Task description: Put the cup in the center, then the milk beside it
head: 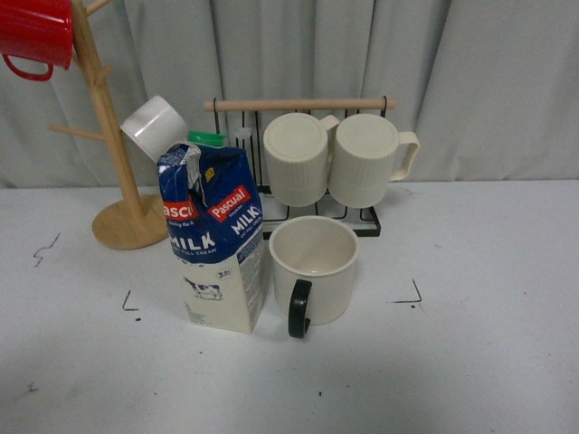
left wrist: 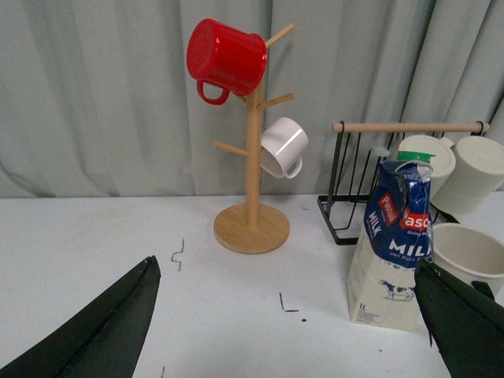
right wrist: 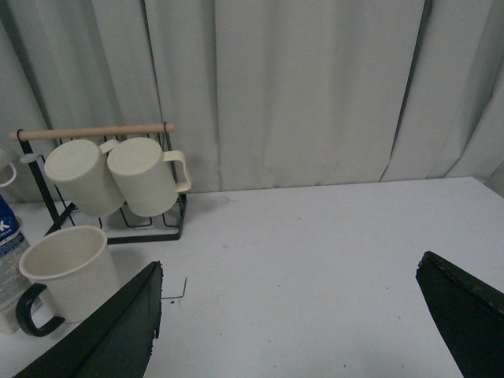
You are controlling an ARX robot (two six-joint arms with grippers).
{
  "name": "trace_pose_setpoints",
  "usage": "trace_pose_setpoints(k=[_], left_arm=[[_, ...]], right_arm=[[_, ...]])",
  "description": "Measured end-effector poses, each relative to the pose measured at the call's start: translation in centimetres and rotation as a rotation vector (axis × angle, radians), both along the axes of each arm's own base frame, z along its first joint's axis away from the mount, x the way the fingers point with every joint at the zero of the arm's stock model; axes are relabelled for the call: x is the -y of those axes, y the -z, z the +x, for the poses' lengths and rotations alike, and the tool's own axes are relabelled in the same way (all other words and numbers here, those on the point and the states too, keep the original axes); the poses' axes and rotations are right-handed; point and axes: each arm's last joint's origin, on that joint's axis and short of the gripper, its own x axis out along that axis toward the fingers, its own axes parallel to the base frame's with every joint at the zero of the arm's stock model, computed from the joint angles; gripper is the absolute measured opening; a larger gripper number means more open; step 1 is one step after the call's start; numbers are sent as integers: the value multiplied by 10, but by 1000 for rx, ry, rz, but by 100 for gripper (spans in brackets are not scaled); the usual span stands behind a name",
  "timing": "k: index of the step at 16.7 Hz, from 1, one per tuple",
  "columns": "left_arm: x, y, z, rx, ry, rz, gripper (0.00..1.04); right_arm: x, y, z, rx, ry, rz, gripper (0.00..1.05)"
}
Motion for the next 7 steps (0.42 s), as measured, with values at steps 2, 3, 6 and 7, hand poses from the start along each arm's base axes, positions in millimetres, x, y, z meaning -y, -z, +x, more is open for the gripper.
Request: trace_pose_setpoints(k=[2, 3, 6, 7], left_arm=[[0, 0, 0, 0, 0, 0, 98], [0, 0, 0, 0, 0, 0, 98], [0, 0, 0, 0, 0, 0, 98], [0, 0, 0, 0, 0, 0, 98]], right_arm=[[0, 0, 0, 0, 0, 0, 98], [0, 0, 0, 0, 0, 0, 98], [0, 0, 0, 0, 0, 0, 98], [0, 0, 0, 0, 0, 0, 98]])
